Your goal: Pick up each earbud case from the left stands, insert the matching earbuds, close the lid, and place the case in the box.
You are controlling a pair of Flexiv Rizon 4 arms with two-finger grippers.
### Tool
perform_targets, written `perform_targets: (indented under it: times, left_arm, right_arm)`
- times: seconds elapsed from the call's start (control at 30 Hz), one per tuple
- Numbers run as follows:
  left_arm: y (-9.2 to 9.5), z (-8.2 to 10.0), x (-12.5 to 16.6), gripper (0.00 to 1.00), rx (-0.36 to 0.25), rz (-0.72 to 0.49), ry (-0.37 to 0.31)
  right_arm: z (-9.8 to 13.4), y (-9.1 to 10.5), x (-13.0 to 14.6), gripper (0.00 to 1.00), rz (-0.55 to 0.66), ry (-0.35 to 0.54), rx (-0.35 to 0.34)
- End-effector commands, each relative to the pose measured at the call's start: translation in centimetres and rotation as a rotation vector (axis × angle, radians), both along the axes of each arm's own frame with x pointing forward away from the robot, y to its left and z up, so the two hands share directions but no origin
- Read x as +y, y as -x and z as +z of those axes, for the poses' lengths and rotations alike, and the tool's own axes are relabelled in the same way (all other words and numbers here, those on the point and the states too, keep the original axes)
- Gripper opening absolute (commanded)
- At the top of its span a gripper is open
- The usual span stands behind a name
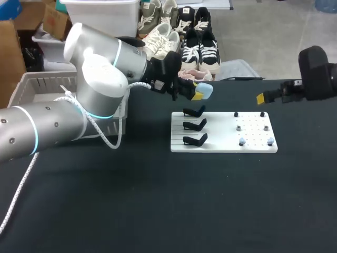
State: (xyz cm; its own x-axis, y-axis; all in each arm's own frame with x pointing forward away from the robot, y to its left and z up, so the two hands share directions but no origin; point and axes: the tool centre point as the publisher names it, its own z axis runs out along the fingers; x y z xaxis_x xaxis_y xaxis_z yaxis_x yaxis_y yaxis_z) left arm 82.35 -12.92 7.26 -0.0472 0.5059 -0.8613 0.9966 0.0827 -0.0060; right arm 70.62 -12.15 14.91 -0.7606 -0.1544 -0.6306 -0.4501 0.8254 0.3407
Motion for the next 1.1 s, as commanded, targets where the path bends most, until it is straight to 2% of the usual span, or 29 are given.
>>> perform_targets:
  times: [0.03,0.23,0.43,0.73,1.1]
  left_arm:
    - [0.8,0.7,-0.6,0.00,-0.016,-0.004,0.006]
    - [1.4,1.2,-1.6,0.00,-0.027,-0.037,0.016]
    - [2.2,1.4,-2.0,0.00,-0.030,-0.054,0.031]
    - [3.6,2.6,-2.1,0.00,-0.048,-0.070,0.058]
    - [4.5,2.6,-2.1,0.00,-0.044,-0.071,0.068]
  right_arm:
    - [-0.9,-2.1,2.8,1.00,0.073,-0.032,0.031]
    - [-1.4,-2.8,5.3,1.00,0.122,-0.019,0.048]
    - [-1.9,-3.5,6.4,1.00,0.147,-0.013,0.065]
    - [-3.3,-5.5,7.4,1.00,0.167,-0.002,0.103]
    - [-4.0,-7.0,7.8,1.00,0.173,-0.002,0.125]
